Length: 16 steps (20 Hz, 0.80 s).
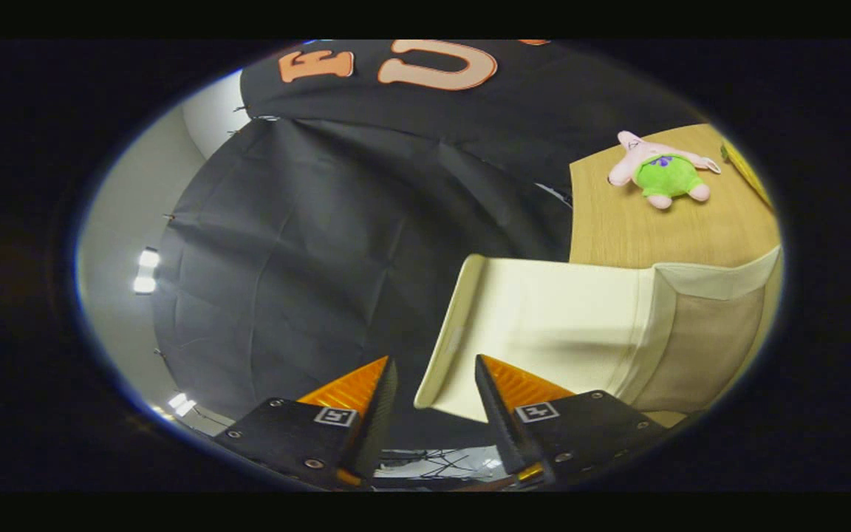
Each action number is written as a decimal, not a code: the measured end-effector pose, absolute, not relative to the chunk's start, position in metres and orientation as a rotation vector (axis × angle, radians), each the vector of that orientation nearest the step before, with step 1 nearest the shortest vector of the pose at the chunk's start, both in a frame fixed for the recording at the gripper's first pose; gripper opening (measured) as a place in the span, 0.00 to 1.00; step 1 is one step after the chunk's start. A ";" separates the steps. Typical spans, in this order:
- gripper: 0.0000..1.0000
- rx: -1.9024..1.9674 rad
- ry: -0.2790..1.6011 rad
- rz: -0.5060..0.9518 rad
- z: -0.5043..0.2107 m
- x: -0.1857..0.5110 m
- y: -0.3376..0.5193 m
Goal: Open the storage box then place both shoes into the box .Put the left shoe in first, then the right shoe, with the right side of both shoes facing outward in a uniform manner.
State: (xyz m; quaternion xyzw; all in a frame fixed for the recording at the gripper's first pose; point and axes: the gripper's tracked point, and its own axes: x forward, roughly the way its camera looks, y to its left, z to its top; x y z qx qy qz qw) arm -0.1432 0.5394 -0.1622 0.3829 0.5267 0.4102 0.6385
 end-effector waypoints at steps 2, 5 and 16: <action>0.80 0.797 1.174 0.878 -0.176 -0.133 0.519; 0.87 0.697 1.133 0.739 -0.214 -0.114 0.461; 0.90 0.349 1.149 0.262 -0.319 -0.117 0.158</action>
